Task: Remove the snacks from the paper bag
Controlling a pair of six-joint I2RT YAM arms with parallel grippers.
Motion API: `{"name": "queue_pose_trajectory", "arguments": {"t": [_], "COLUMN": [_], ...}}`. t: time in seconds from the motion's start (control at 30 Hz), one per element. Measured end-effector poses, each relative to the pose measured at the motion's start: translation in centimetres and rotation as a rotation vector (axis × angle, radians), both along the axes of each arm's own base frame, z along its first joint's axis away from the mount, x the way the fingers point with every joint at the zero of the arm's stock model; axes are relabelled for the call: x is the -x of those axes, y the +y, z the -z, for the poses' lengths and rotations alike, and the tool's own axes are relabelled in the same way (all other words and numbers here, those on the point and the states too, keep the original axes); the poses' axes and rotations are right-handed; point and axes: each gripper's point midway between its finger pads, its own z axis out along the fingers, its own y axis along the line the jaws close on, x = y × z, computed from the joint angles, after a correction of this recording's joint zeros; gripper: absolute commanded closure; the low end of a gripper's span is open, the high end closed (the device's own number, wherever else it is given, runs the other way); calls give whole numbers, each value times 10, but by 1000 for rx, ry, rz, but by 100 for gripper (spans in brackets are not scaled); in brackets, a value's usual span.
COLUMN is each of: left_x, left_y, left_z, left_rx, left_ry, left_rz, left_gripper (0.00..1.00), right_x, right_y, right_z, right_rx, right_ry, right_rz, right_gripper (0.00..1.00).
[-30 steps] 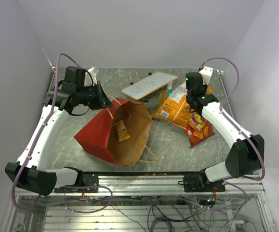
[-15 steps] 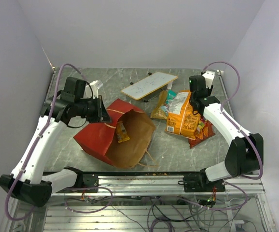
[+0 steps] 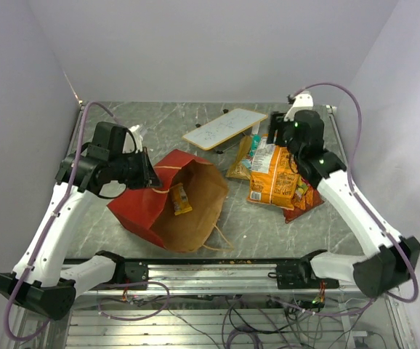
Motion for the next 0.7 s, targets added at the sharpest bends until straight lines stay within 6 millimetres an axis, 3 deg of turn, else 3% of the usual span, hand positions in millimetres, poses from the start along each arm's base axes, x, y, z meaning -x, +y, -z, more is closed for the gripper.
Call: {"name": "queue_pose_trajectory", "arguments": {"t": [0.1, 0.2, 0.53, 0.63, 0.7], "left_x": [-7, -14, -30, -31, -32], "left_y": [2, 4, -1, -1, -2], "left_z": [-5, -8, -13, -14, -15], "left_rx": [-5, -6, 8, 15, 20], "left_ry": [-22, -42, -53, -55, -56], "left_rz": [-36, -67, -98, -104, -109], "left_gripper": [93, 93, 93, 93, 93], "right_x": [33, 79, 220, 237, 235], "right_y": [61, 123, 247, 277, 291], "right_z": [-29, -35, 55, 69, 84], "right_rx": [-50, -103, -66, -10, 29], "right_ry": [-96, -141, -24, -55, -83], "right_rz": [-220, -448, -898, -961, -960], "right_gripper": [40, 40, 37, 36, 35]}}
